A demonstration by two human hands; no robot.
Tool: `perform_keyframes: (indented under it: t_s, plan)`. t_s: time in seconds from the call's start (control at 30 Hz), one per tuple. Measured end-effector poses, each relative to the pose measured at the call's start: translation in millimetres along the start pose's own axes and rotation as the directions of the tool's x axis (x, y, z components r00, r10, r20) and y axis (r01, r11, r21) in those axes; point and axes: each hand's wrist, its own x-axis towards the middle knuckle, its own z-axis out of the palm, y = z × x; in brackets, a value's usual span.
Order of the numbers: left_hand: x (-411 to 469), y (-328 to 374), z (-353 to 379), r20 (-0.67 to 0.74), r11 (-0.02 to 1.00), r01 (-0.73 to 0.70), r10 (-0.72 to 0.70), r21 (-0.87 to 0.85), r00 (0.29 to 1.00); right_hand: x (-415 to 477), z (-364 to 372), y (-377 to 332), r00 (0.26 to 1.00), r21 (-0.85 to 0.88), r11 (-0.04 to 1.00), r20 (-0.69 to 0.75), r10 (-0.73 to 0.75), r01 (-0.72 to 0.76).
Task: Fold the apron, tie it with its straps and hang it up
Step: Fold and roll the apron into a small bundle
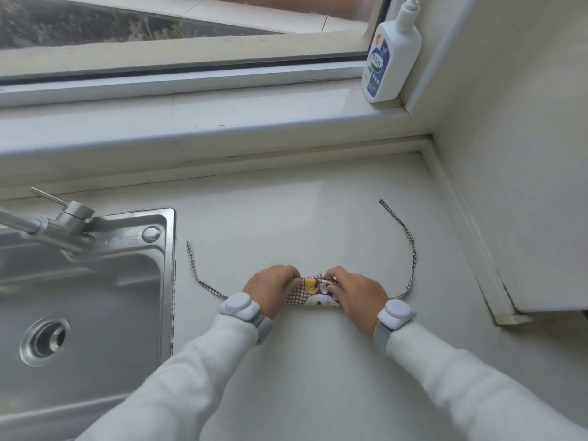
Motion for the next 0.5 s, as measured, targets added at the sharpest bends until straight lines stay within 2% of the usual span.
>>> perform_keyframes:
  t_s: [0.07,0.1,0.13,0.17,0.2,0.23,0.27,0.37,0.43,0.5]
  plan:
    - [7,2,0,-0.098,0.996,0.051,-0.044,0.069,0.994,6,-1,3,1.000,0.060,0.998,-0.010,0.013,-0.012]
    - [11,1,2,-0.172,0.982,-0.004,0.037,0.187,0.984,9,-1,4,0.999,0.090,0.996,-0.038,0.010,-0.006]
    - [11,3,5,-0.232,0.949,-0.112,0.185,0.295,0.955,11,-1,5,0.999,0.109,0.994,-0.046,0.015,-0.010]
    - [11,7,9,-0.241,0.886,-0.268,0.373,0.378,0.896,12,-2,5,0.999,0.116,0.993,-0.046,0.015,-0.010]
    - [10,10,15,-0.206,0.813,-0.408,0.521,0.416,0.828,13,-1,5,0.999,0.117,0.993,-0.046,0.021,-0.015]
    - [6,12,21,-0.145,0.762,-0.498,0.596,0.414,0.790,14,-1,4,0.998,0.109,0.994,-0.059,0.027,-0.020]
    - [2,13,27,-0.095,0.751,-0.532,0.608,0.391,0.788,15,-2,4,0.996,0.097,0.995,-0.078,0.033,-0.025]
    - [-7,7,39,0.019,0.822,-0.455,0.478,0.343,0.878,17,-3,13,0.991,0.076,0.996,-0.122,0.057,-0.048]
    - [-6,9,40,0.064,0.827,-0.440,0.447,0.351,0.892,12,-8,25,0.993,0.098,0.995,-0.109,0.041,-0.031]
    - [2,15,39,0.039,0.800,-0.453,0.478,0.394,0.877,-3,-14,38,0.996,0.082,0.996,-0.081,-0.036,0.043]
